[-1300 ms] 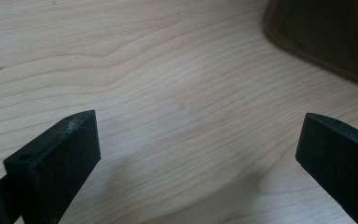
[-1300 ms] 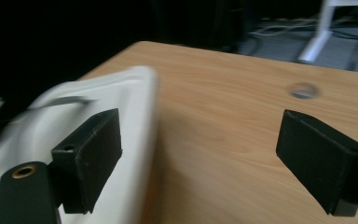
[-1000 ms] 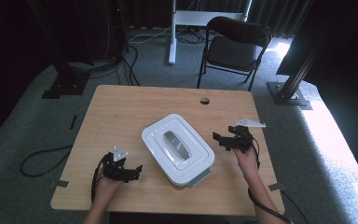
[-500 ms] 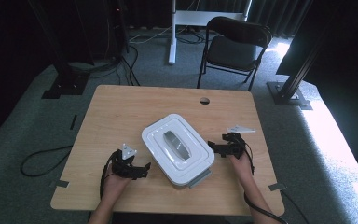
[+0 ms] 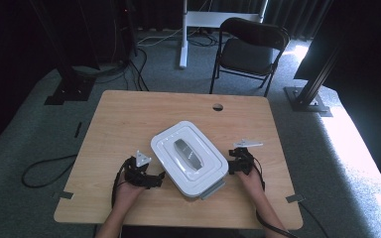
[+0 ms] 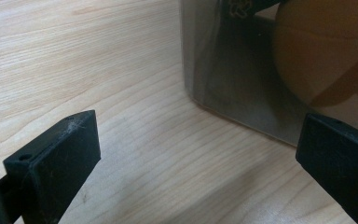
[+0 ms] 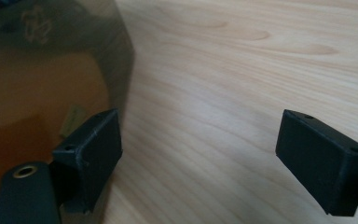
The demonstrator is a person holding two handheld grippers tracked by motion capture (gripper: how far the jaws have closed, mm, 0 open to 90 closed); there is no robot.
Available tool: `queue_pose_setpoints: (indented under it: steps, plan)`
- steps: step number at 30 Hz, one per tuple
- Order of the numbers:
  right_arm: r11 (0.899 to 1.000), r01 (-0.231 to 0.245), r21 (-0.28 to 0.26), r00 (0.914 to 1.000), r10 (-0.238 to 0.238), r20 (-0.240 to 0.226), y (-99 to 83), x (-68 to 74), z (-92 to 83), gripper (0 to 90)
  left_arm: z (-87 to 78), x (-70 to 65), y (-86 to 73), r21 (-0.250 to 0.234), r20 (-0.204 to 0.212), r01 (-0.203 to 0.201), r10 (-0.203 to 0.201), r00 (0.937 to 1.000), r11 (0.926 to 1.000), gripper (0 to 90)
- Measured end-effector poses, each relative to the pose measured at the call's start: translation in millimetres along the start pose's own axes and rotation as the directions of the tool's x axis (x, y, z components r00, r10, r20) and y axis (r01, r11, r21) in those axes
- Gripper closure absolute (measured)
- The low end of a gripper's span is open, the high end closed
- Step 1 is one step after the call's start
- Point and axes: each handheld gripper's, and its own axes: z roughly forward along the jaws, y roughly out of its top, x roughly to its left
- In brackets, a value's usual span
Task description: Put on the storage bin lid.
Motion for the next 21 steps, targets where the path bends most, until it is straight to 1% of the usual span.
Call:
queue_pose_setpoints:
  steps: [1, 3, 5, 7, 9, 14, 16, 17, 21]
  plan:
    - [1.000, 0.009, 0.006, 0.9998, -0.009, -0.015, -0.3, 2.1, 1.2, 15.0, 1.2, 0.3, 1.2, 0.003, -0.004, -0.002, 0.002, 1.0000, 1.0000, 0.2]
    - [1.000, 0.008, 0.007, 0.9998, -0.008, -0.017, -0.4, 1.7, 1.2, 14.4, 2.5, 0.8, 2.5, 0.013, -0.011, -0.005, 0.005, 0.9999, 0.9999, 0.2]
    - [1.000, 0.010, -0.001, 0.9996, -0.010, -0.027, -0.8, 1.6, 0.4, 14.8, 3.3, 2.6, 3.5, 0.016, -0.017, -0.007, 0.008, 0.9998, 0.9999, 0.2]
    - [1.000, 0.010, 0.003, 0.9992, -0.010, -0.039, -1.7, 1.5, -0.3, 15.4, 4.1, 4.0, 5.1, 0.018, -0.021, 0.000, 0.000, 0.9998, 0.9998, 0.2]
    - [1.000, 0.012, -0.007, 0.9987, -0.012, -0.050, -3.3, 1.3, -1.7, 15.7, 5.3, 4.6, 7.8, 0.022, -0.029, -0.007, 0.008, 0.9995, 0.9997, 0.2]
    - [1.000, -0.010, -0.001, 0.9971, 0.010, -0.076, -7.5, 1.4, -4.4, 16.8, 10.2, 4.3, 15.3, 0.030, -0.044, -0.025, 0.026, 0.9987, 0.9992, 0.2]
    - [1.000, -0.012, -0.004, 0.9966, 0.011, -0.082, -8.5, 1.6, -5.2, 16.8, 10.2, 4.3, 15.3, 0.030, -0.044, -0.025, 0.026, 0.9987, 0.9992, 0.2]
    - [1.000, 0.002, -0.011, 0.9975, -0.002, -0.070, -10.2, 3.0, -7.3, 17.6, 12.9, 4.3, 18.8, 0.030, -0.041, -0.029, 0.030, 0.9987, 0.9991, 0.2]
    - [0.999, 0.033, -0.009, 0.9976, -0.034, -0.060, -11.3, 4.7, -11.4, 18.6, 16.4, 4.1, 21.6, 0.031, -0.031, -0.037, 0.038, 0.9988, 0.9988, 0.2]
